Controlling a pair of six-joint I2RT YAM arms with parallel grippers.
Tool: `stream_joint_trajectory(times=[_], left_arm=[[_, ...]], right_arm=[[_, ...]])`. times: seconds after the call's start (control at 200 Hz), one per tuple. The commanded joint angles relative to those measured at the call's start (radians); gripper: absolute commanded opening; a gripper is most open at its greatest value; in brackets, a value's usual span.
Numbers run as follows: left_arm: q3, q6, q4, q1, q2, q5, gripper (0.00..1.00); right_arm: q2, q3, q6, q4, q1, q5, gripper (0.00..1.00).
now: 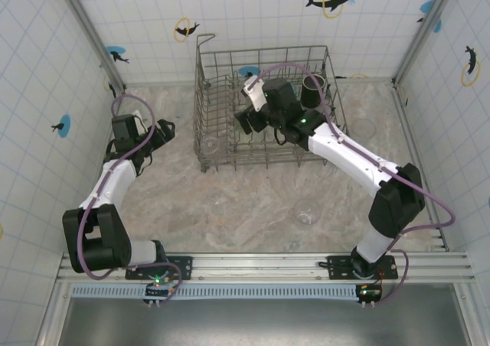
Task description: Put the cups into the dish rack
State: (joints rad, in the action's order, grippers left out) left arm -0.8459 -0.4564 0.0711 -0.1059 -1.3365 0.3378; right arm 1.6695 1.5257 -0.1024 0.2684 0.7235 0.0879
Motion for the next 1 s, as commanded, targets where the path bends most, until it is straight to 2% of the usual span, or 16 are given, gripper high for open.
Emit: stream_joint_trajectory(times=[0.0, 0.135, 0.445, 0.826, 0.996], left_arm=[[-0.013, -0.007, 0.018, -0.009, 0.035, -0.017, 0.98], [-0.012, 0.007, 0.024, -0.008, 0.056, -0.054, 0.98], [-0.002, 0.015, 0.023, -0.006, 0.076, -0.091, 0.97], [-0.001, 0.015, 0.024, -0.007, 0.088, -0.108, 0.97], [0.0, 0.014, 0.023, -0.007, 0.09, -0.106, 0.98]], right_arm=[[-0.056, 0.019, 0.1, 0.068, -0.033, 0.065, 0.99], [-0.091, 0.019, 0.167, 0.096, -0.093, 0.097, 0.99], [-0.166, -0.041, 0.359, 0.156, -0.334, 0.071, 1.0], [-0.208, -0.168, 0.481, 0.178, -0.625, -0.016, 1.0], [-0.201, -0.231, 0.511, 0.165, -0.723, -0.032, 1.0]])
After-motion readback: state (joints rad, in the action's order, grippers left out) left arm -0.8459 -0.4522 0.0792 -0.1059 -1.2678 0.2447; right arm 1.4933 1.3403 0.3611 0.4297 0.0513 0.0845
